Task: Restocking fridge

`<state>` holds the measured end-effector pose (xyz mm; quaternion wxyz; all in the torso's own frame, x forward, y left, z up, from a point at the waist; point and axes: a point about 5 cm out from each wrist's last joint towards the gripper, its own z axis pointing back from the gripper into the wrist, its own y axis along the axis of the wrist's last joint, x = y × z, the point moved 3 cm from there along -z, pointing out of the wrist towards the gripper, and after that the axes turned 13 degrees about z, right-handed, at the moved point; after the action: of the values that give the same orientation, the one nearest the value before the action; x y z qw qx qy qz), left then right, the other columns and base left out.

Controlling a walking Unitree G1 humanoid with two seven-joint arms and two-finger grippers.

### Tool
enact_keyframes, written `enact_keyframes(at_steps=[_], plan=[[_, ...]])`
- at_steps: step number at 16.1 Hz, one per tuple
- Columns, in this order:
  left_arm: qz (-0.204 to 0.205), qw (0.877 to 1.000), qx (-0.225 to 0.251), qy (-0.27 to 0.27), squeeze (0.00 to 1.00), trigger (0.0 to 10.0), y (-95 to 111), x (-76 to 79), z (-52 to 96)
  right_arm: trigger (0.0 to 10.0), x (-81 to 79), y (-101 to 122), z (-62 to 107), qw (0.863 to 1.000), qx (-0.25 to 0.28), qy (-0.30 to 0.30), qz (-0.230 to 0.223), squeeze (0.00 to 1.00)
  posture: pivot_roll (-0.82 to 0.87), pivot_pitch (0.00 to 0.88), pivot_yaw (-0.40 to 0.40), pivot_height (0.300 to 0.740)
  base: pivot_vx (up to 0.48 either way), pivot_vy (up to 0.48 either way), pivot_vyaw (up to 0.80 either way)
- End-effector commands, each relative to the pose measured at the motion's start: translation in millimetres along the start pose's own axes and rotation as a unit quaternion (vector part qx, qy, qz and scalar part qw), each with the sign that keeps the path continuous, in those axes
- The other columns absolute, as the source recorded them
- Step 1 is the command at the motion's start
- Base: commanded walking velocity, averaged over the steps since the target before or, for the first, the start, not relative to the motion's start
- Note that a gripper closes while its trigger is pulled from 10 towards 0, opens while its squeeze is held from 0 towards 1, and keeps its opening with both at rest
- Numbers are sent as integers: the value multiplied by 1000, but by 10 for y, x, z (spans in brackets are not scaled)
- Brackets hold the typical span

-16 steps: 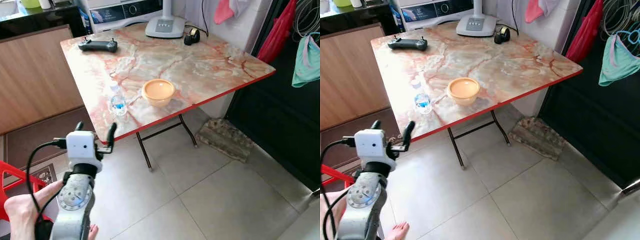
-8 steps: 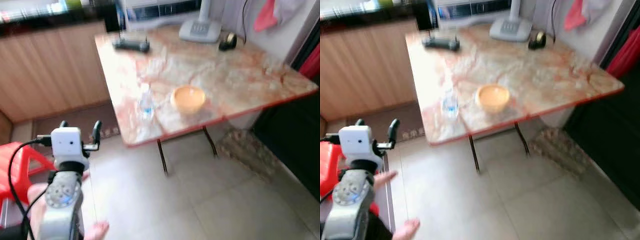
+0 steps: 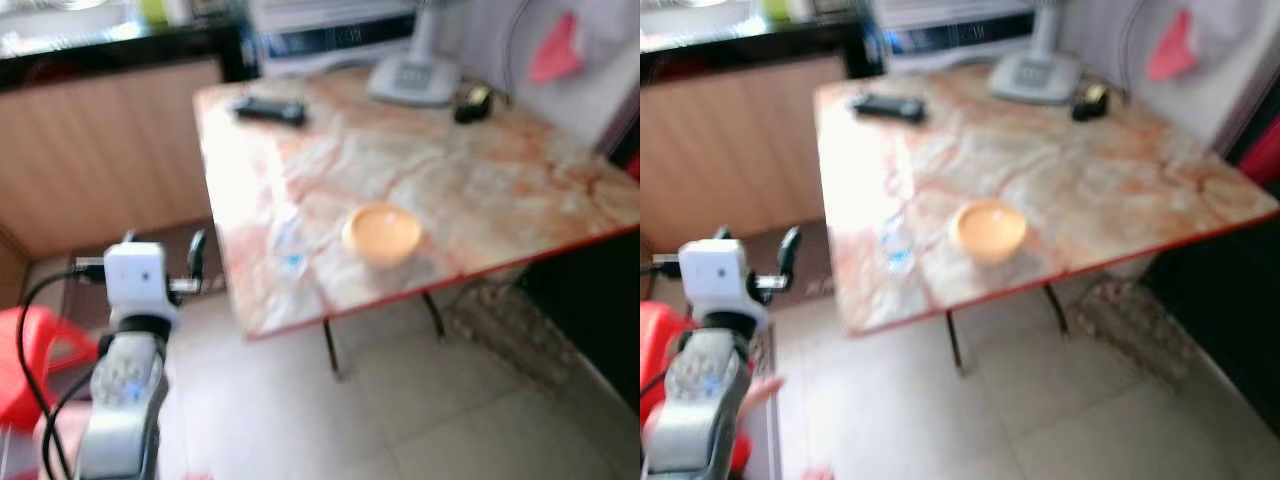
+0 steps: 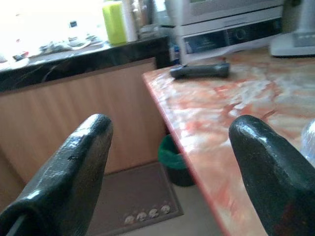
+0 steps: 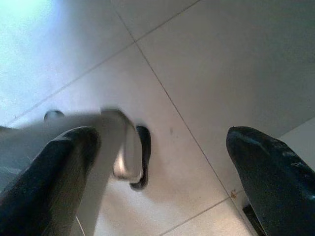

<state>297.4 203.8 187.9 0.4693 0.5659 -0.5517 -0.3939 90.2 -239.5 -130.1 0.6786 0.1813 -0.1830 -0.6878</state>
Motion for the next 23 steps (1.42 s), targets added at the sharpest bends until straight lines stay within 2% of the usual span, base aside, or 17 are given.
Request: enact_keyframes(at_steps=[1, 4, 6, 9, 11, 12, 16, 18, 19, 20, 21, 22, 23], plan=[[11, 1000, 6, -25, 0, 10000, 51, 110, -19, 10000, 62, -151, 62, 1000, -22, -8, -3, 0, 64, 69, -10, 740, 296, 0, 0], [21, 998, 8, -53, 0, 10000, 85, 210, -20, 10000, 66, -150, 61, 1000, -22, -11, -8, 0, 68, 71, -12, 740, 295, 0, 0], [22, 997, 10, -72, 0, 10000, 109, 270, -17, 10000, 61, -150, 62, 1000, -20, -8, -13, 0, 72, 78, -13, 740, 292, 0, -800], [31, 993, 14, -112, 0, 10000, 205, 407, -39, 10000, 67, -145, 64, 1000, -18, -8, -8, 0, 79, 85, -16, 740, 0, 0, 0], [58, 988, 3, -146, 0, 10000, 251, 504, -39, 10000, 64, -148, 64, 1000, -19, -7, -7, 0, 80, 92, -16, 740, 0, 0, 0], [60, 986, 1, -156, 0, 10000, 274, 537, -41, 10000, 64, -149, 64, 1000, -19, -7, -6, 0, 82, 92, -18, 740, 0, 0, 0], [87, 980, 11, -176, 0, 10000, 514, 657, -116, 10000, 61, -149, 64, 1000, -19, -7, -5, 0, 84, 94, -17, 740, 0, 0, 0], [98, 978, -16, -182, 0, 10000, 567, 705, -159, 10000, 55, -151, 63, 1000, -20, -6, -5, 0, 95, 94, -16, 740, 0, 0, 0], [104, 973, -33, -203, 0, 10000, 592, 764, -156, 10000, 49, -151, 61, 1000, -20, -5, -5, 0, 95, 93, -15, 740, 0, 0, 0], [85, 973, -62, -204, 0, 10000, 598, 786, -181, 10000, 45, -152, 60, 1000, -20, -5, -5, 0, 94, 93, -14, 740, 0, 0, 0], [78, 973, -109, -186, 0, 10000, 565, 763, -227, 10000, 41, -153, 59, 1000, -20, -5, -6, 0, 99, 94, -11, 740, 0, 0, 0], [87, 968, -146, -182, 0, 10000, 534, 767, -225, 10000, 38, -154, 57, 1000, -22, -4, -3, 0, 102, 92, -10, 740, 0, 0, 0], [78, 966, -161, -187, 0, 10000, 537, 773, -221, 10000, 35, -155, 56, 1000, -23, -4, -2, 0, 108, 95, -8, 740, 0, 0, 0]])
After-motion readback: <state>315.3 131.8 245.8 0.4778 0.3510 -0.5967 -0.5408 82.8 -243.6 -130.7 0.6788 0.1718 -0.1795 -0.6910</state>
